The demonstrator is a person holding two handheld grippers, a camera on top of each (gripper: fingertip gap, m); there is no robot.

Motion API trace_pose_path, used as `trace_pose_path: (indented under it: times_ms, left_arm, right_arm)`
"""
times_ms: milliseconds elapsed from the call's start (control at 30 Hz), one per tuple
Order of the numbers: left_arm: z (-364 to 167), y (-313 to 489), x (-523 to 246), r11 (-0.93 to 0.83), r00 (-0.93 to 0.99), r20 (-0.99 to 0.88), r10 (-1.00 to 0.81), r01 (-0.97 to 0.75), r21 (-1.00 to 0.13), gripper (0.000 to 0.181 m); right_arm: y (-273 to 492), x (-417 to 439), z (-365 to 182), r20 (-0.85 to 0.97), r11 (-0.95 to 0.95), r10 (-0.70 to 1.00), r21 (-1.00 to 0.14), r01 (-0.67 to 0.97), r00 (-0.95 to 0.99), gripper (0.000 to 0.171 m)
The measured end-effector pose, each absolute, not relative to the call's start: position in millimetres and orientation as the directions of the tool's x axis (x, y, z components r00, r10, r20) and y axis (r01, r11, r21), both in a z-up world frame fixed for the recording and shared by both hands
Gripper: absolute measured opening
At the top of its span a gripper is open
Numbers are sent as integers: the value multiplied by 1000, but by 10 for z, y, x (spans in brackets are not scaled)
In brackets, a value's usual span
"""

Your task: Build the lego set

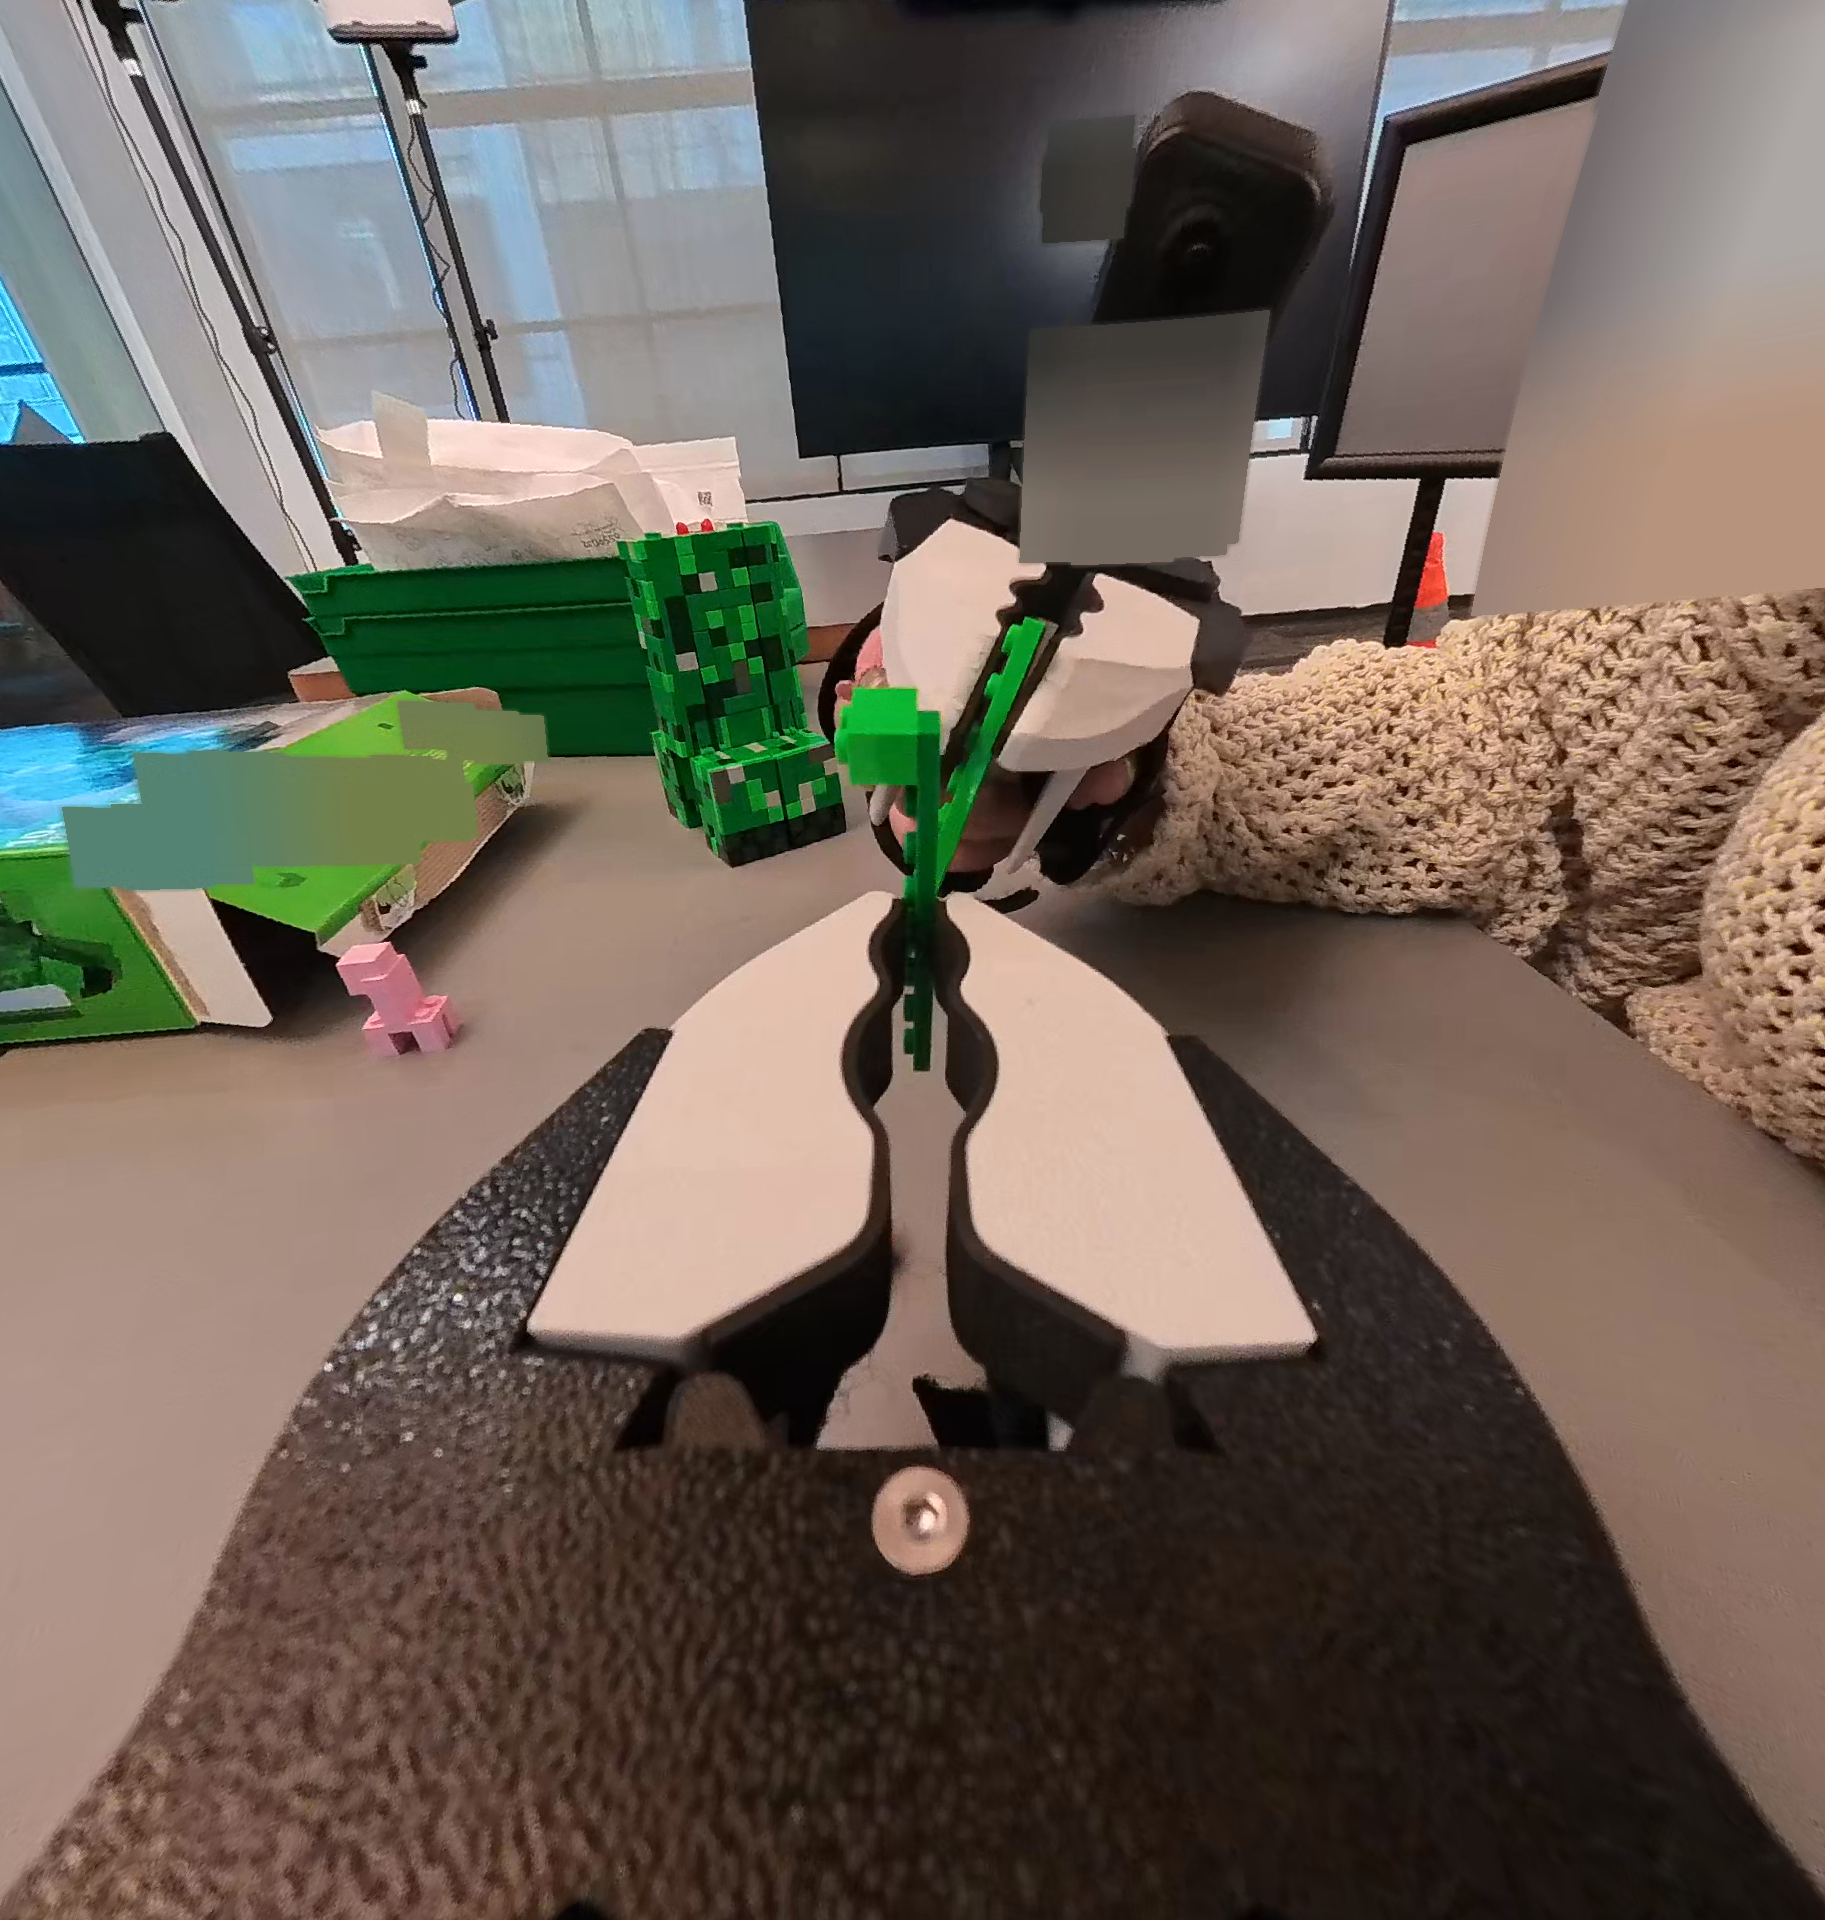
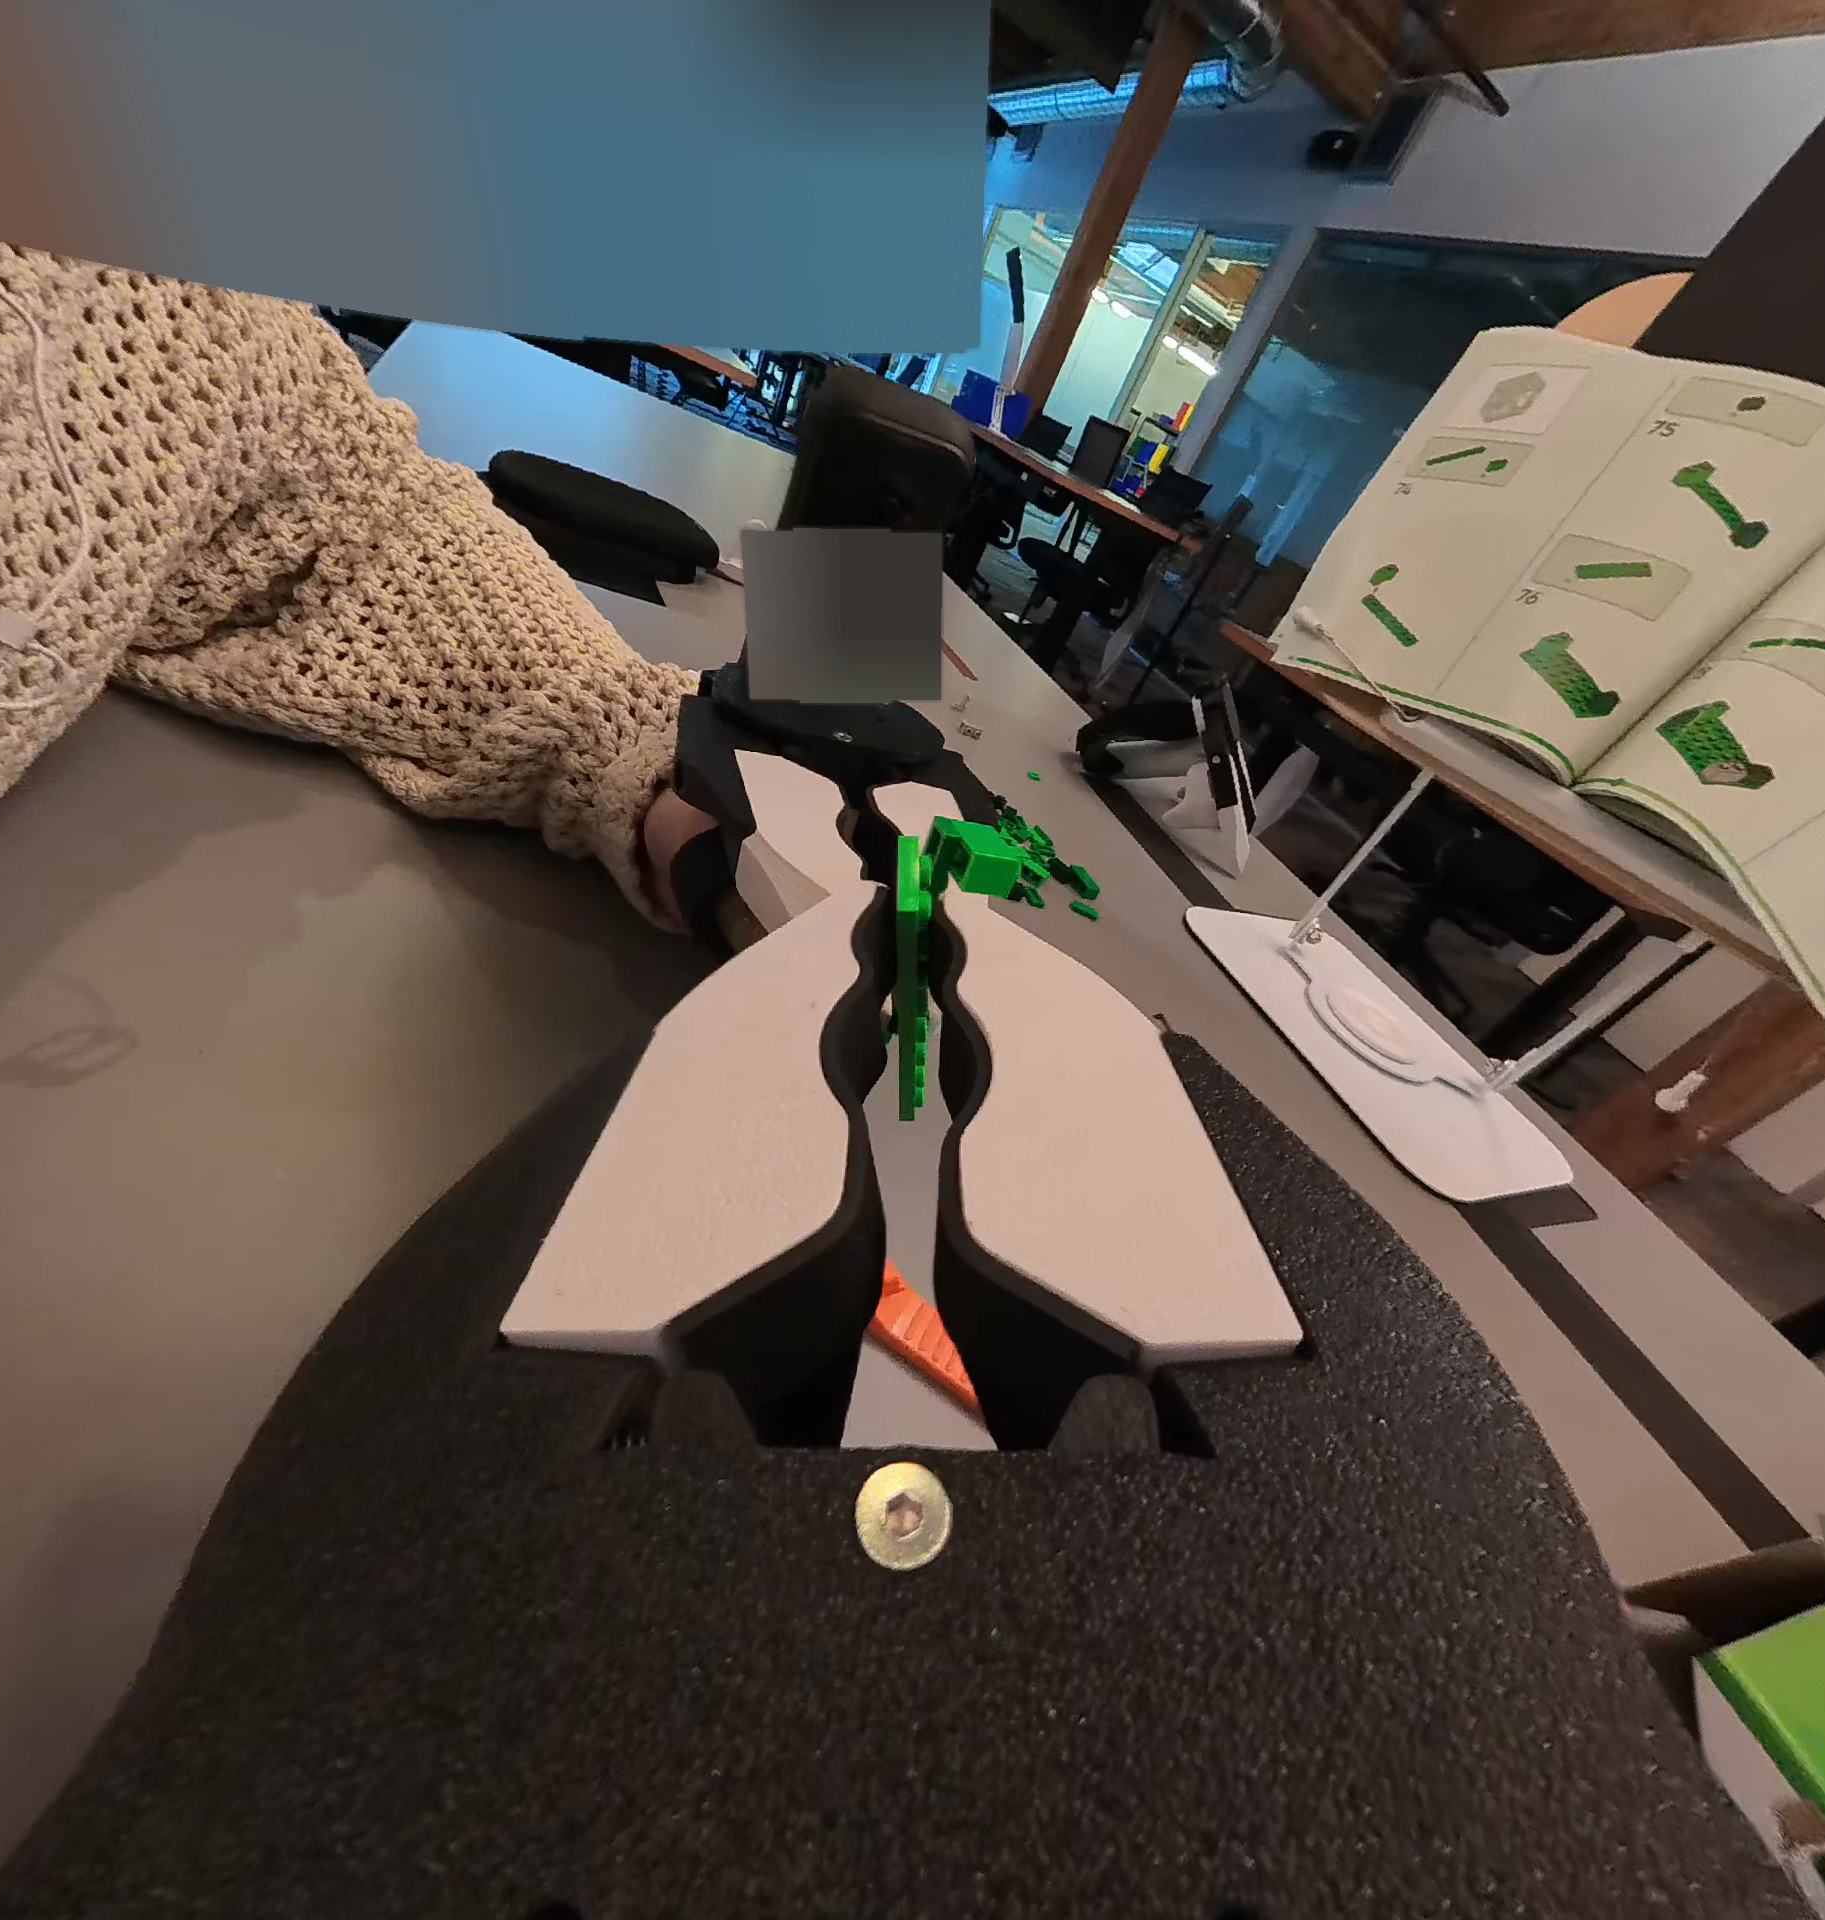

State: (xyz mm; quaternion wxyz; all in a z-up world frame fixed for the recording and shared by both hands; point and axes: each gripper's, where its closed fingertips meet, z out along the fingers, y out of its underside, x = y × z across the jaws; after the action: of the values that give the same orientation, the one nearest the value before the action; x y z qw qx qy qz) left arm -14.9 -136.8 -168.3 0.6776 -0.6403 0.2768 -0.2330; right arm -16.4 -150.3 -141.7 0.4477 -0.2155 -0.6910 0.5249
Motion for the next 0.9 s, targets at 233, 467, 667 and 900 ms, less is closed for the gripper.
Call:
trace_pose_path:
  times_ms: [233,467,667,900]
  left_arm:
    - [-1701,-1355,-134,68,738,-86,-669,-54,-996,4]
    - [-1715,-1355,-114,84,739,-118,-663,-83,-993,4]
    - [-1731,-1336,-139,61,748,-100,-656,-79,-995,4]
    - [-1675,-1233,-353,94,843,-104,-528,-63,-994,4]
  right_arm:
    - [-1533,-204,-1421,390,357,781,-920,-164,-488,5]
    - [-1595,-203,-1429,379,345,774,-924,-163,-507,5]
    - [-1593,-177,-1426,412,369,761,-910,-188,-501,5]
    - [-1164,-234,-1644,325,435,815,-890,137,-479,5]
